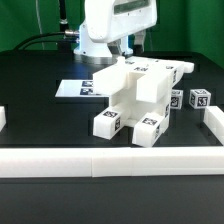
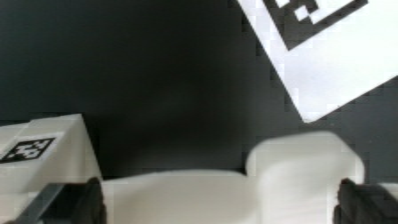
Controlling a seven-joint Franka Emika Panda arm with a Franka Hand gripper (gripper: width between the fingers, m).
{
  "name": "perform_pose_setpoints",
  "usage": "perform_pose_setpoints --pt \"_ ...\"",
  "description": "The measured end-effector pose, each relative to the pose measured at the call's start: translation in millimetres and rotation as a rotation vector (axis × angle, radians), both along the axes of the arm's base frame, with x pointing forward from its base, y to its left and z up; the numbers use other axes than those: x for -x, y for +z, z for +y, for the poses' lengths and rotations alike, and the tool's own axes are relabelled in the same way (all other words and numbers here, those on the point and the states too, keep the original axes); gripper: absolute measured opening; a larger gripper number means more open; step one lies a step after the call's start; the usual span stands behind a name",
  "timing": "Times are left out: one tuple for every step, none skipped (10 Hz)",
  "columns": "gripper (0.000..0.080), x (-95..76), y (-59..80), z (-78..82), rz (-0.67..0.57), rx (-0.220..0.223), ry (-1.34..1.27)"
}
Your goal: Assemble chair
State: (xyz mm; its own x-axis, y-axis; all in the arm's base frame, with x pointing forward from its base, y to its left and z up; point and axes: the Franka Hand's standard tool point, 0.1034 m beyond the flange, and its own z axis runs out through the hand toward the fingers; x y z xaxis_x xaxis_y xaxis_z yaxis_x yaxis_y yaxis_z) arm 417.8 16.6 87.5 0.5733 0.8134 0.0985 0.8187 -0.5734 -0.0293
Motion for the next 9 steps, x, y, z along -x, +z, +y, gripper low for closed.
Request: perform_pose_setpoints --pt "0.0648 -0.2 -1.0 -3.2 0.000 0.004 -0.002" --pt "0.0648 -0.1 -1.1 -3.6 0.001 0.004 -0.005" --pt "0.0648 0.0 -1.1 -3.7 0.001 0.004 -0.005" --pt "0.0648 0.0 -1.2 -4.1 0.001 0.004 -0.006" --pt "0.0648 0.3 -1.9 -9.3 -0.006 0.009 0.018" --pt "0.0648 1.6 -4.5 -20.1 -0.014 0.018 0.024" --pt "0.0648 3.8 -10.3 -27.2 -0.012 0.028 0.023" --pt "0.0648 6.4 -18.3 -33.7 -0.006 0.039 0.021" --pt "0.0648 9.5 -24.2 -36.4 0.006 0.045 0.013"
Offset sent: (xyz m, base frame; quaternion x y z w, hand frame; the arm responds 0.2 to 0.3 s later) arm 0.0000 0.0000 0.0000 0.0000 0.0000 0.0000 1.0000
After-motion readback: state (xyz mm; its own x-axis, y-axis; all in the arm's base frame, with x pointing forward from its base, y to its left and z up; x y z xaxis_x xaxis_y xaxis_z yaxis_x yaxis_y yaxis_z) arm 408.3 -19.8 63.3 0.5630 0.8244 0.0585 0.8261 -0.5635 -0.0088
